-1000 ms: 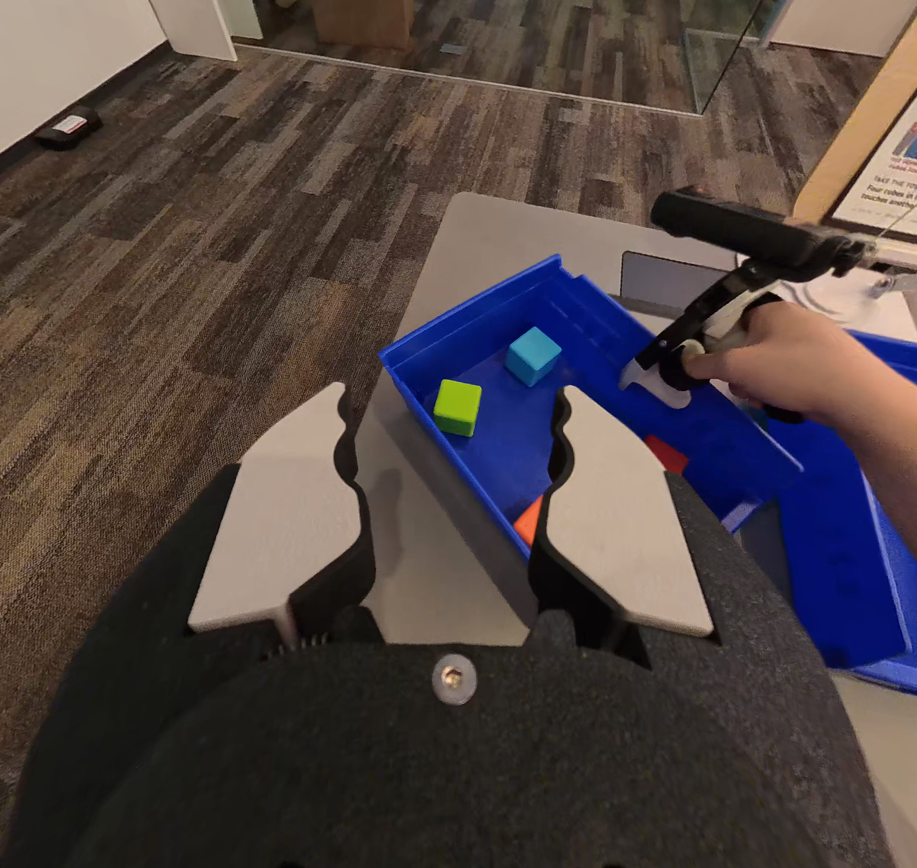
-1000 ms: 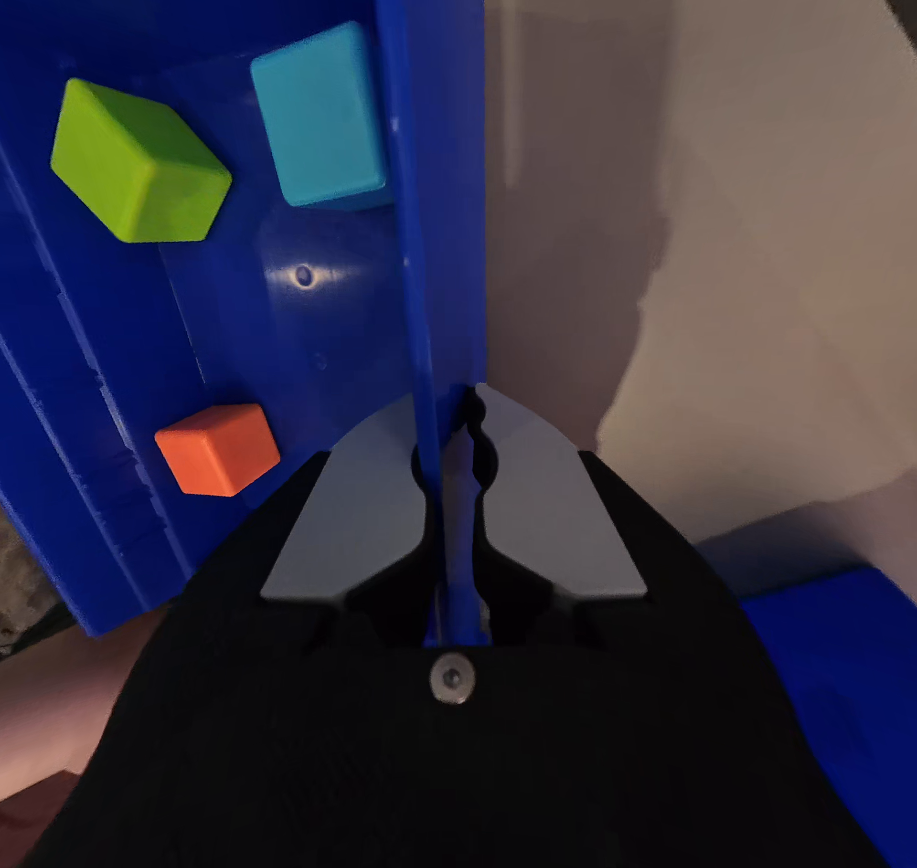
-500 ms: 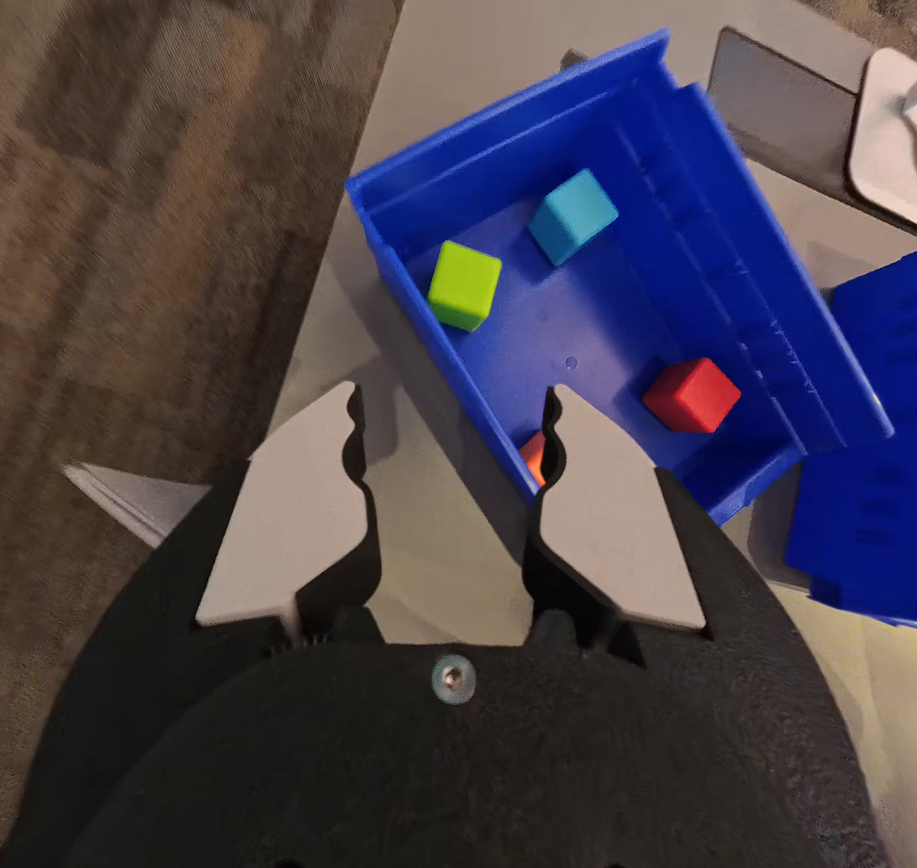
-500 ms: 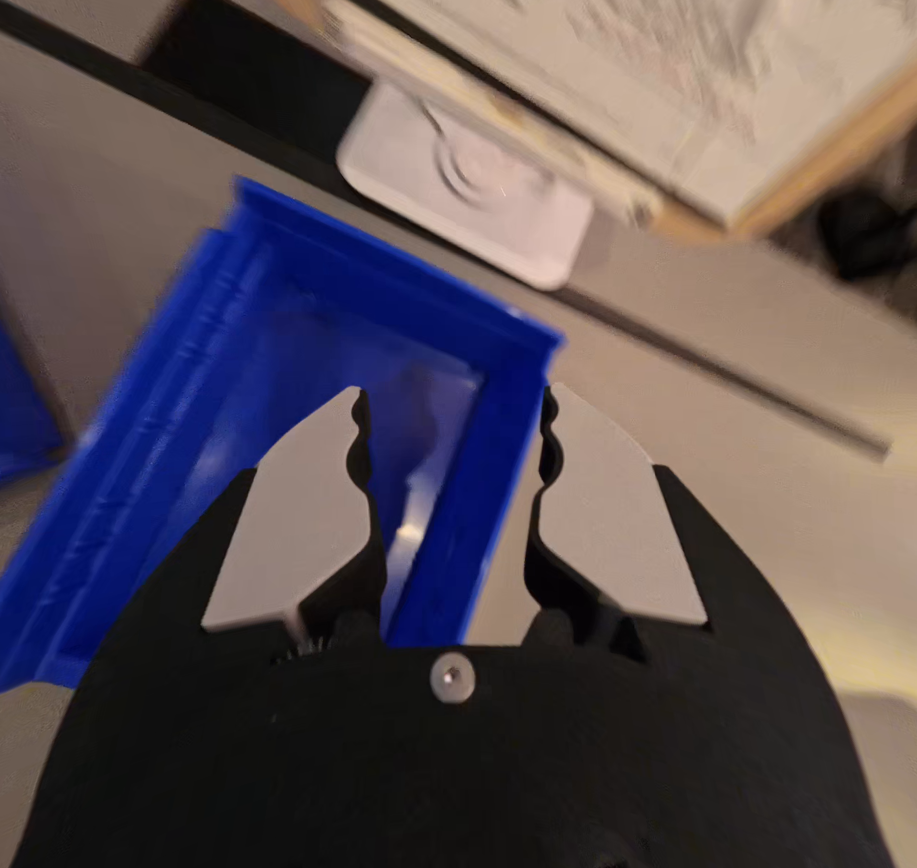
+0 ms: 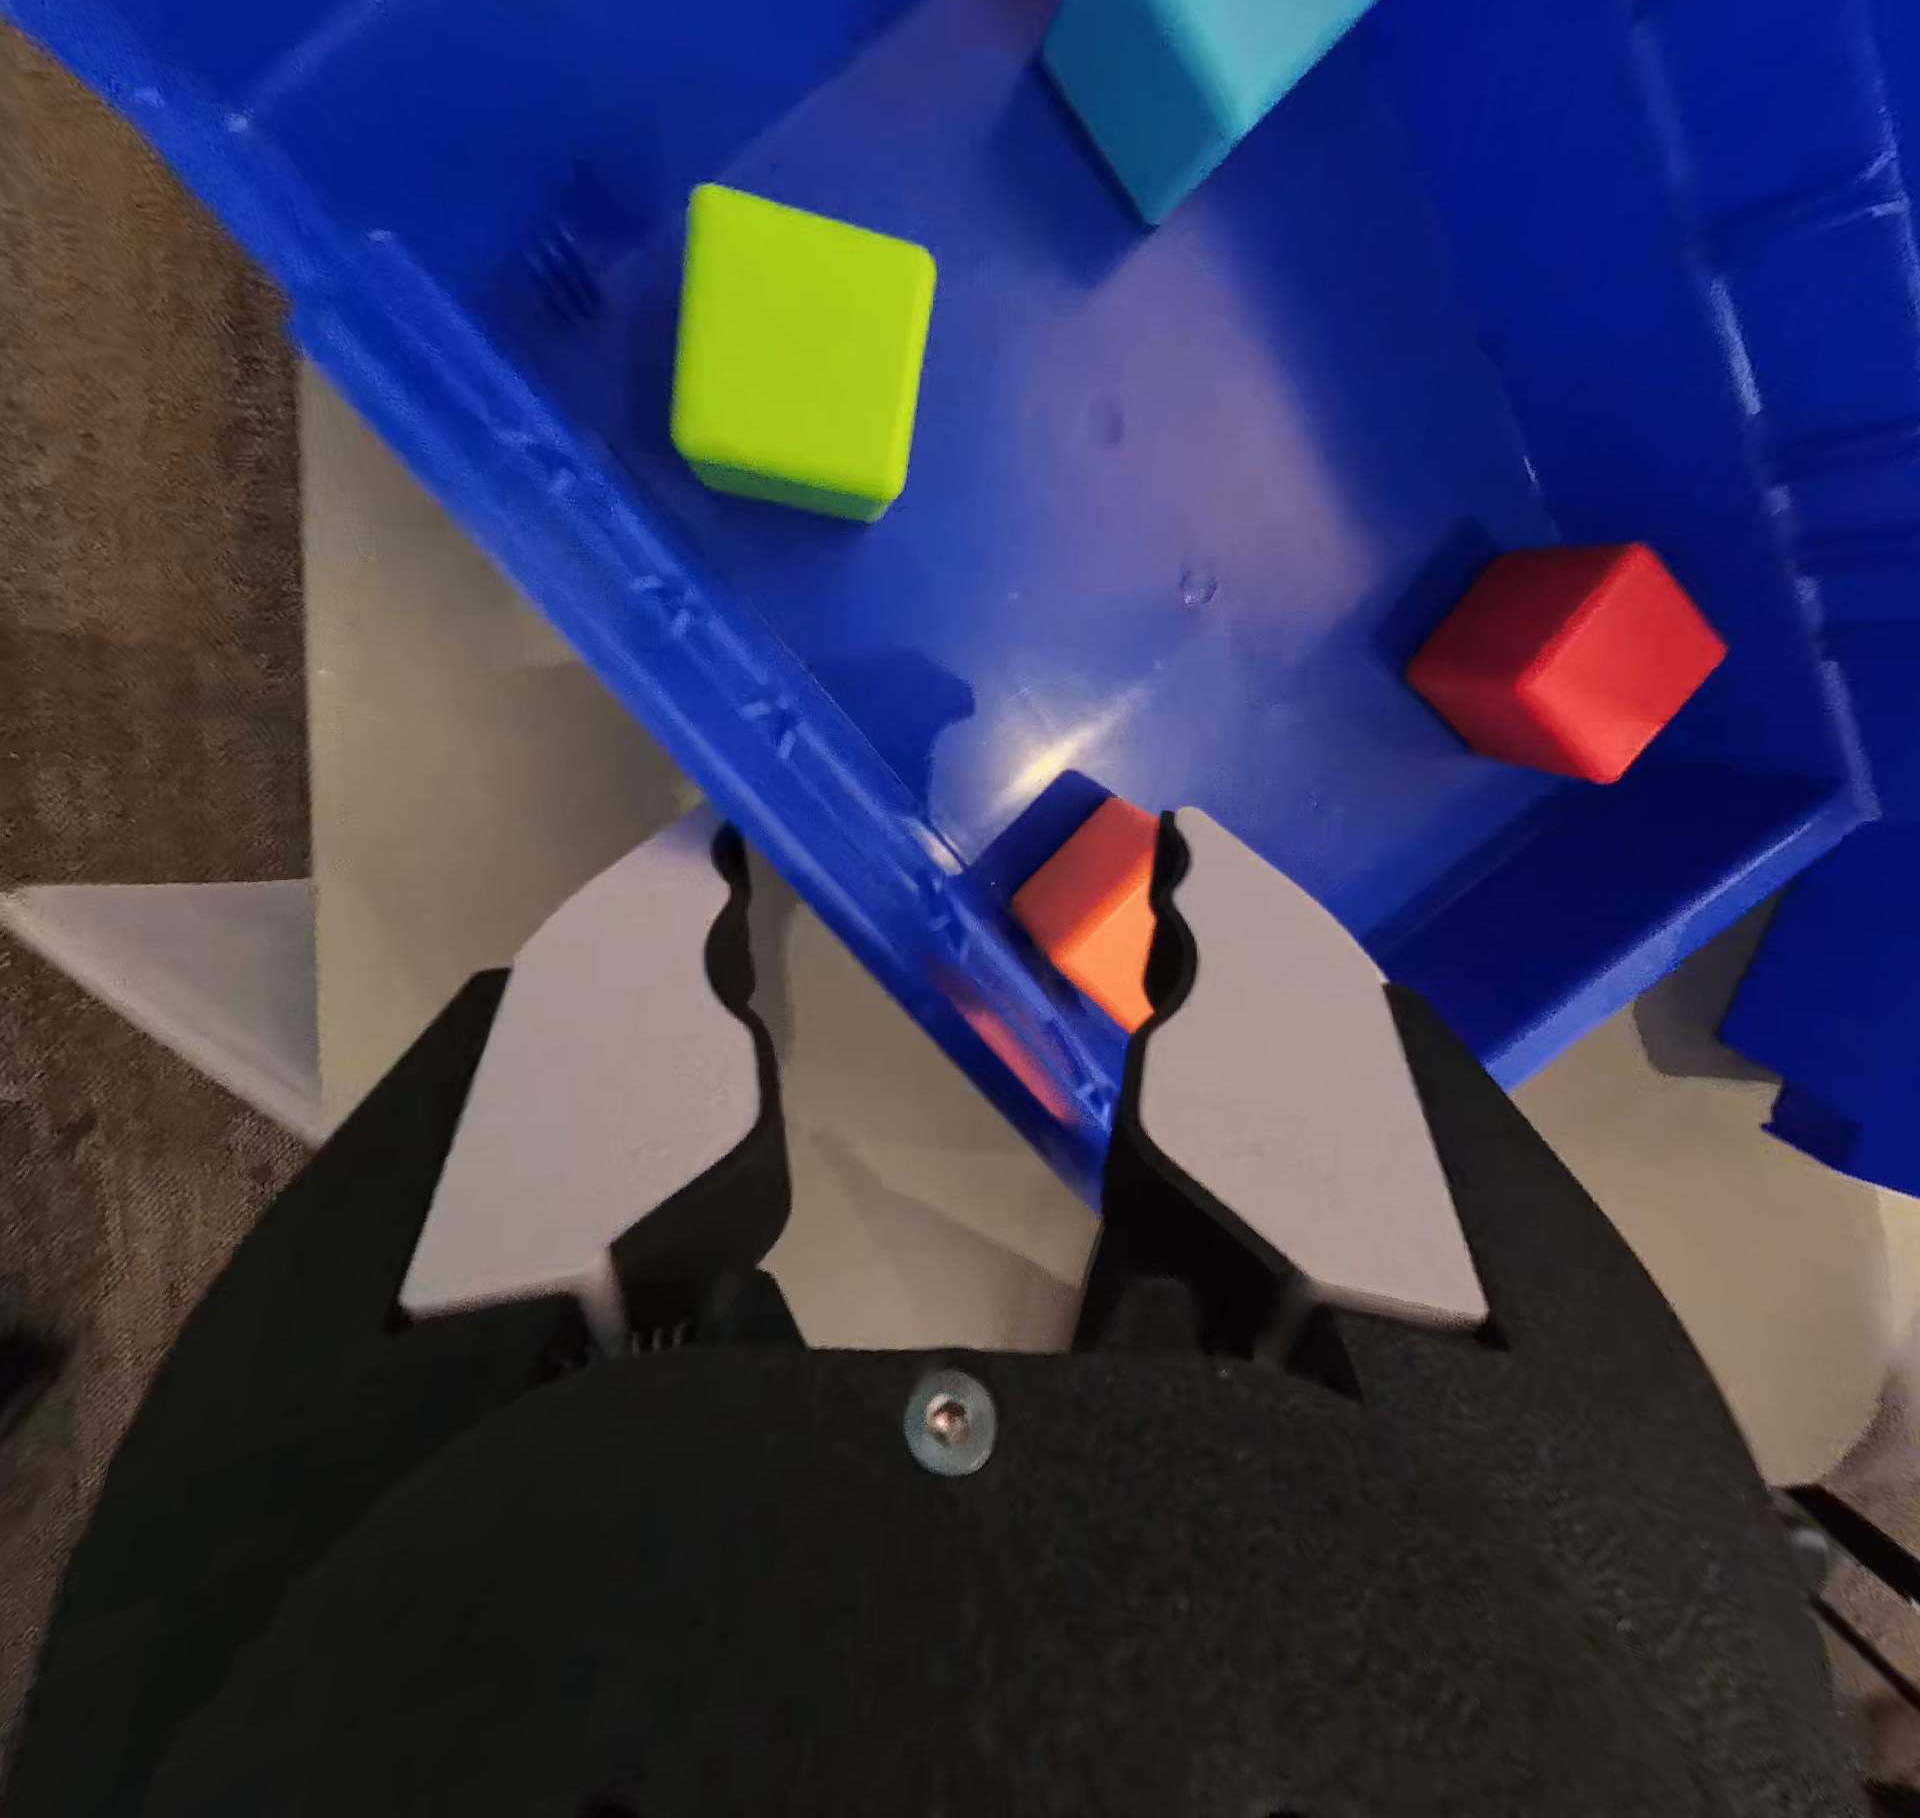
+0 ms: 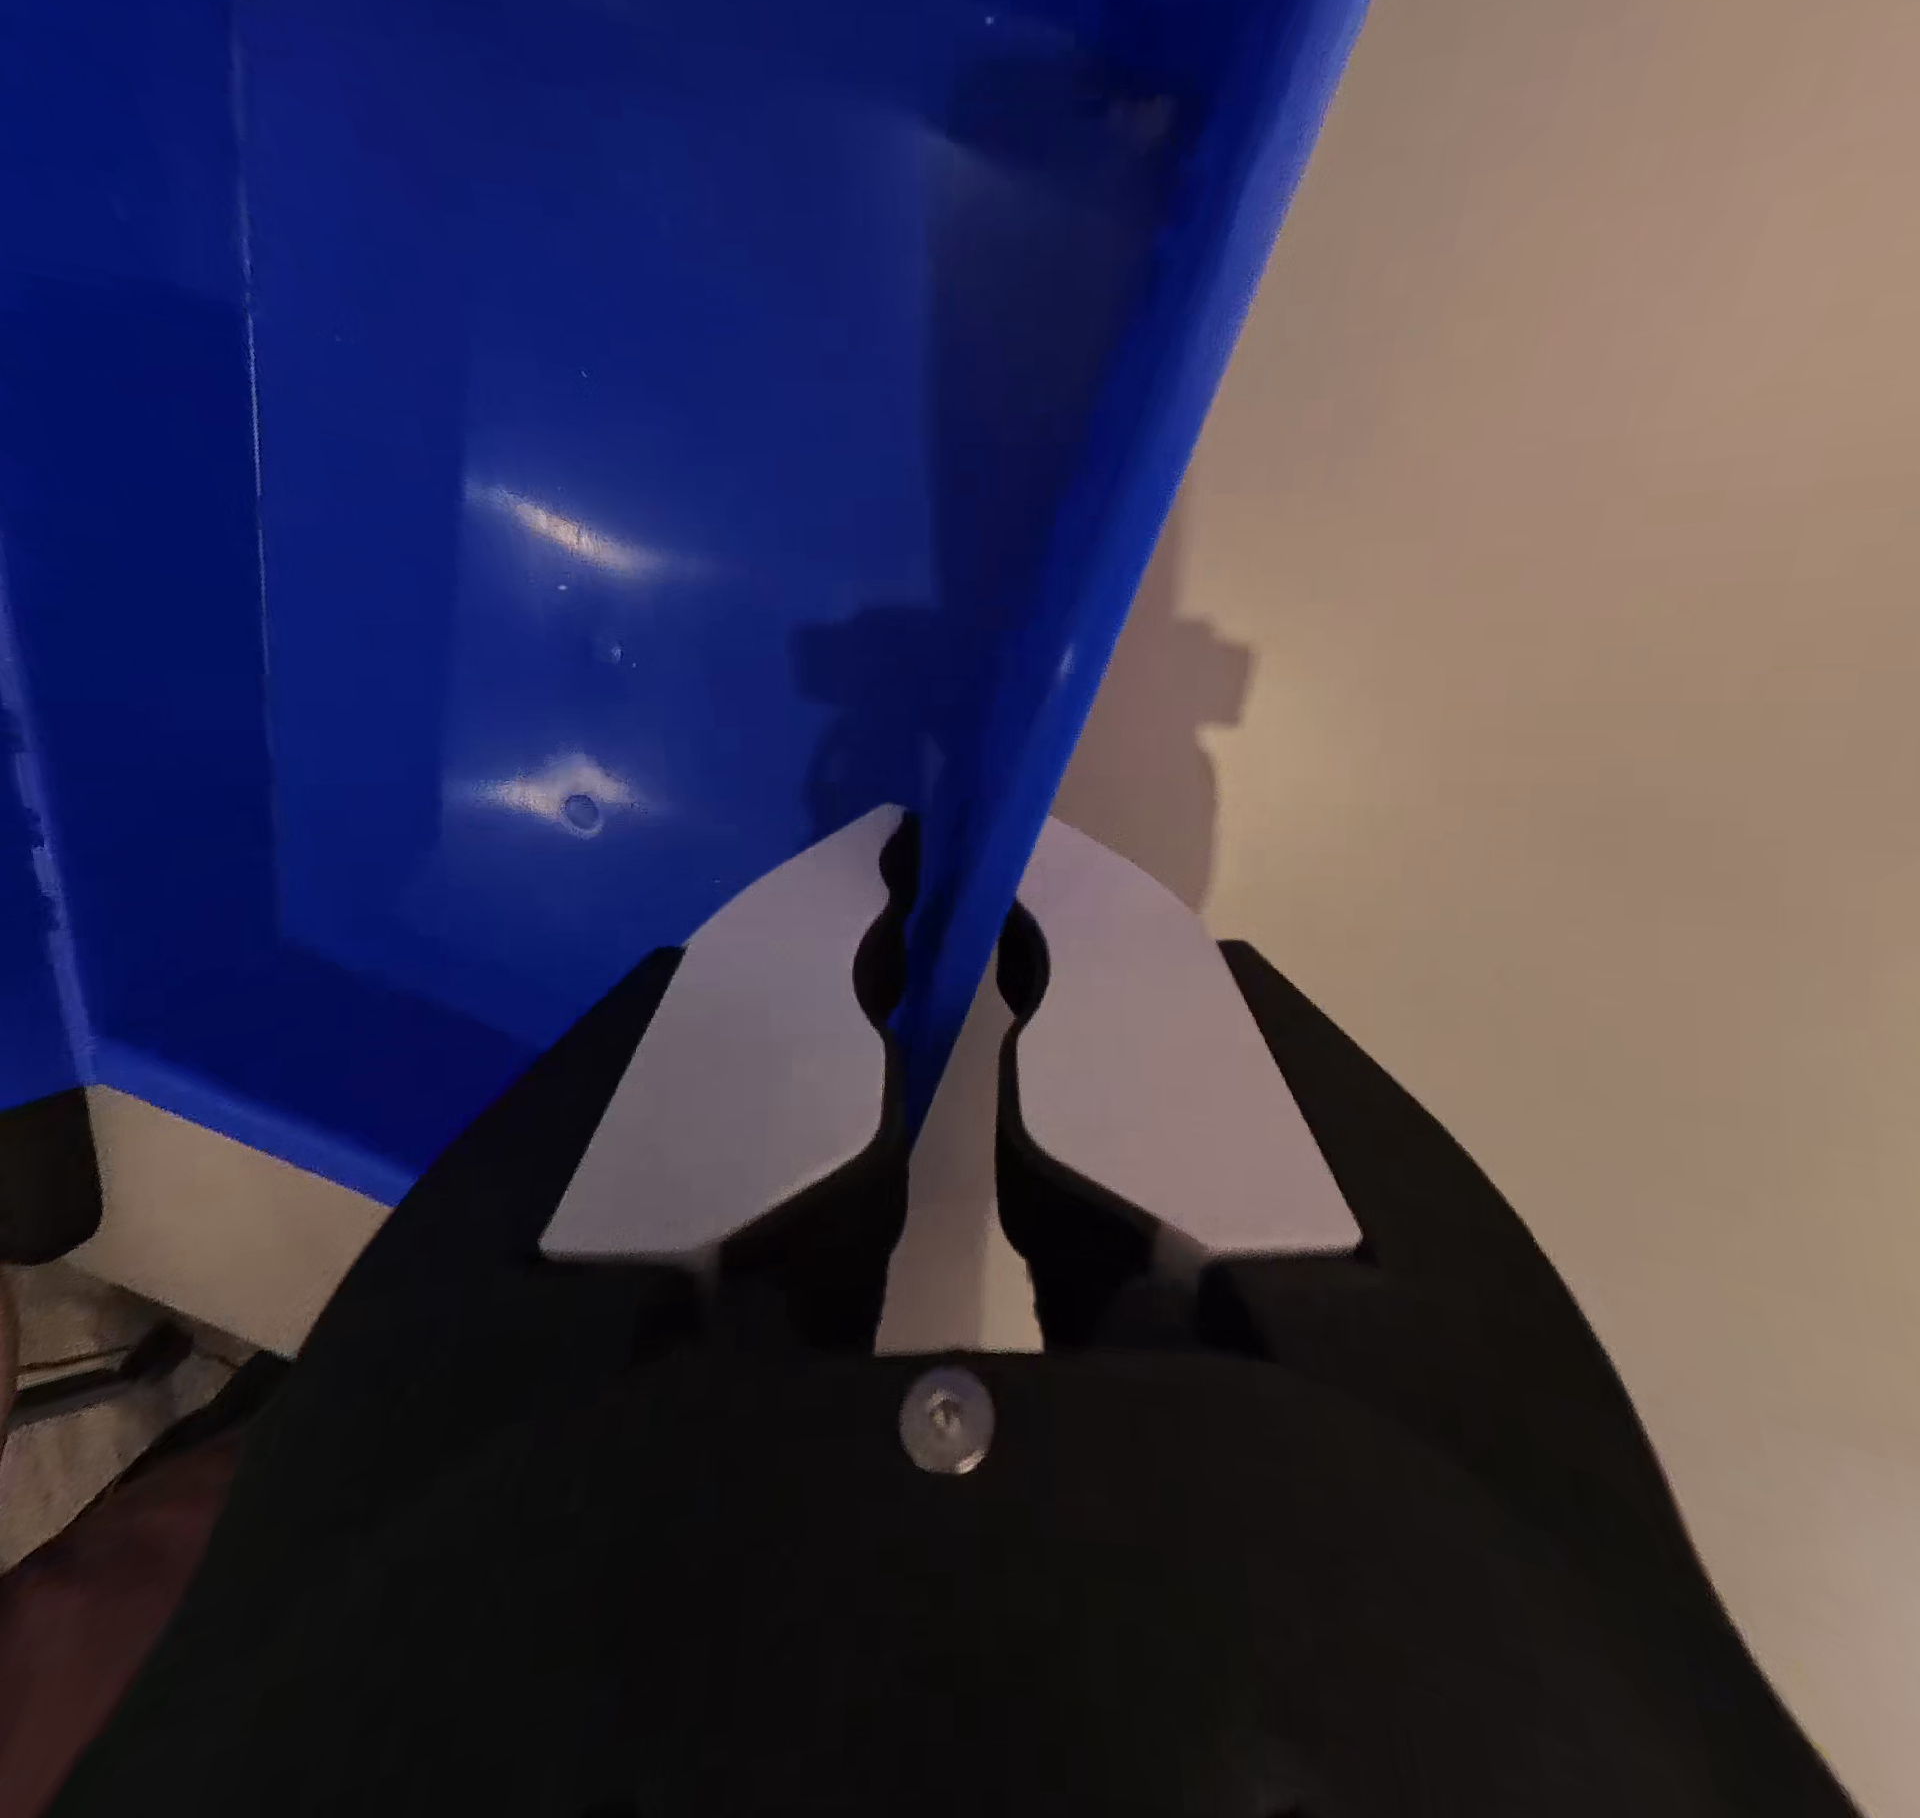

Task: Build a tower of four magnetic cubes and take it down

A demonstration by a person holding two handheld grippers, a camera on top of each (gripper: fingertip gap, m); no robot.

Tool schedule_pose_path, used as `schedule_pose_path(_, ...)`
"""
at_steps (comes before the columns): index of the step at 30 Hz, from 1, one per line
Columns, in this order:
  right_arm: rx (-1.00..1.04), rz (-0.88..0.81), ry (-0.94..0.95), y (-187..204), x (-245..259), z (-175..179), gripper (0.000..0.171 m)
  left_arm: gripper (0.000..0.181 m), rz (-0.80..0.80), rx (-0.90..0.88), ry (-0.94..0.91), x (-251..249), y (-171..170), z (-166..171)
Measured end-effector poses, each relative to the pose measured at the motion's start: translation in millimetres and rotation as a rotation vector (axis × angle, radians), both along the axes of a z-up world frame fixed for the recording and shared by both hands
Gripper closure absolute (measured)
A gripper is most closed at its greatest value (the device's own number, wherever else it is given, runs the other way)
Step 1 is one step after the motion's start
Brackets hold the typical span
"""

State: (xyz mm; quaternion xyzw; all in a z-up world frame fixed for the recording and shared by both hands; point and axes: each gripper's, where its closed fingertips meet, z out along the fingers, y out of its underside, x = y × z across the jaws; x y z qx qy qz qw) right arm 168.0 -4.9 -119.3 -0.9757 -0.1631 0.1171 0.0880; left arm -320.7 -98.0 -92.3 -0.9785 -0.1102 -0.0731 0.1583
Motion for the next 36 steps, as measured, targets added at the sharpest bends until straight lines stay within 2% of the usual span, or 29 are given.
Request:
schedule_pose_path(4, -0.068, -0.002, 0.026, 3, 7, 0, 0.161, 0.13, -0.001, -0.07, 0.034, -5, 0, -16)
schedule_pose_path(9, -0.071, 0.012, 0.017, 15, 31, -1, 0.163, 0.139, -0.002, -0.086, 0.066, -8, 7, -19)
schedule_pose_path(17, -0.064, -0.089, 0.044, 33, 122, -1, 0.163, 0.164, -0.065, 0.03, 0.143, -10, 54, -21)
schedule_pose_path(22, -0.067, -0.247, 0.076, 34, 196, -2, 0.162, 0.172, -0.17, 0.059, 0.233, 1, 77, -22)
schedule_pose_path(25, -0.051, -0.292, 0.062, 30, 234, -3, 0.163, 0.172, -0.219, 0.076, 0.224, 13, 87, -22)
schedule_pose_path(30, 0.025, -0.291, 0.01, 27, 282, -3, 0.163, 0.172, -0.218, 0.069, 0.229, 17, 89, -22)
schedule_pose_path(36, 0.055, -0.258, 0.069, 24, 304, -4, 0.163, 0.172, -0.227, 0.061, 0.239, 20, 89, -22)
